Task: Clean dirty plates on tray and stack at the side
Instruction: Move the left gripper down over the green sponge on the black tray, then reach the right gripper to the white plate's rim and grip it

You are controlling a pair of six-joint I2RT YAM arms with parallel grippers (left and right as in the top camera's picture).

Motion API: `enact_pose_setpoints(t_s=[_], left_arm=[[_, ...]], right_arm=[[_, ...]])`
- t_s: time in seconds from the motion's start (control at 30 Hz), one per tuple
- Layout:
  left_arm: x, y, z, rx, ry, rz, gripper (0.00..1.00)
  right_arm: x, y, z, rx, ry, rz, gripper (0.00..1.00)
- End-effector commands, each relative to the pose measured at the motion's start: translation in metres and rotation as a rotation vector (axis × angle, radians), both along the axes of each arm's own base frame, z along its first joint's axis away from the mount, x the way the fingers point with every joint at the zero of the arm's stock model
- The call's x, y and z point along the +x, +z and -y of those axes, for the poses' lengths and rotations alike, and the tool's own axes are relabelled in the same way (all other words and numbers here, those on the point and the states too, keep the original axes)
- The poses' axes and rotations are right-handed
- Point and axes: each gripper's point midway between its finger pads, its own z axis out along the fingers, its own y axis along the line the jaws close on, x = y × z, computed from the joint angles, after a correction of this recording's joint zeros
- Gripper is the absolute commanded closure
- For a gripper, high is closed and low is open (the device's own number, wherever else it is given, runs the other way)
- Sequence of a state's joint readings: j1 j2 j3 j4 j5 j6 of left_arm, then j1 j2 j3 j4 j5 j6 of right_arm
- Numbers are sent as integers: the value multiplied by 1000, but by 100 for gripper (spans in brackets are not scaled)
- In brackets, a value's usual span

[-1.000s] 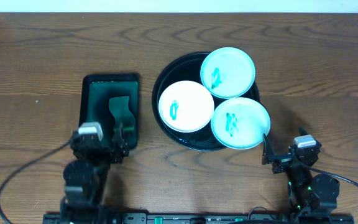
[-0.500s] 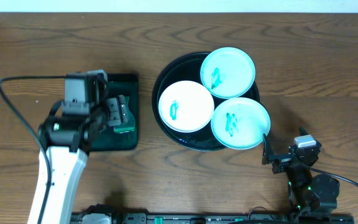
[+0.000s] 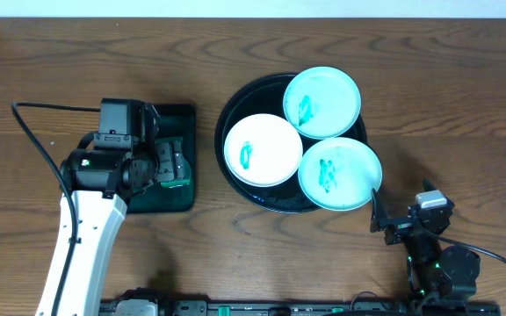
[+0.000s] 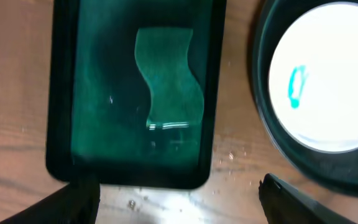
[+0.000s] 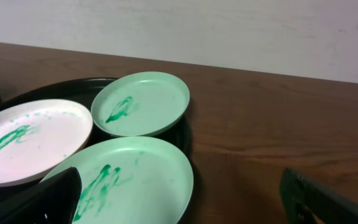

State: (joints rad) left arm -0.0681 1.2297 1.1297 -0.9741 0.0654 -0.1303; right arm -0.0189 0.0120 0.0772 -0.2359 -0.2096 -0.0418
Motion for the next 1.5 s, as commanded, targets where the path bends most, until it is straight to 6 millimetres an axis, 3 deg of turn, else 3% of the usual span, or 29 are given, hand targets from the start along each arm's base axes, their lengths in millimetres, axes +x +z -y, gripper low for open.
enact_pose_setpoints(t_s=[0.0,0.13,0.3,0.53,0.67,0.87,1.0,1.1,1.3,1.47], left_arm=[[-5,5,0,-7,6,-13,17],[-7,4,0,-7,6,-23,18],[-5,5,0,-7,6,-15,18],[-1,6,0,-8,6,1,18],[2,7,0,-9,6,15,18],[3,8,0,-9,6,18,18],[3,8,0,-9,6,18,18],[3,8,0,-9,6,18,17],[3,8,0,-9,6,17,17],[3,8,0,-9,6,18,17]], right_arm=[[1,2,3,-17,-12,15,1],[0,17,-8,61,41,61,1],[-16,43,-39,204,217,47,1],[-32,80,-56,224,314,-122,1],[-22,97,-64,223,364,-274,1],[16,109,-83,295,441,-569,1],[45,98,-119,235,555,-751,1],[63,78,-141,180,561,-894,1],[84,26,-159,-28,488,-1138,1],[99,-10,-175,-91,478,-1200,1]])
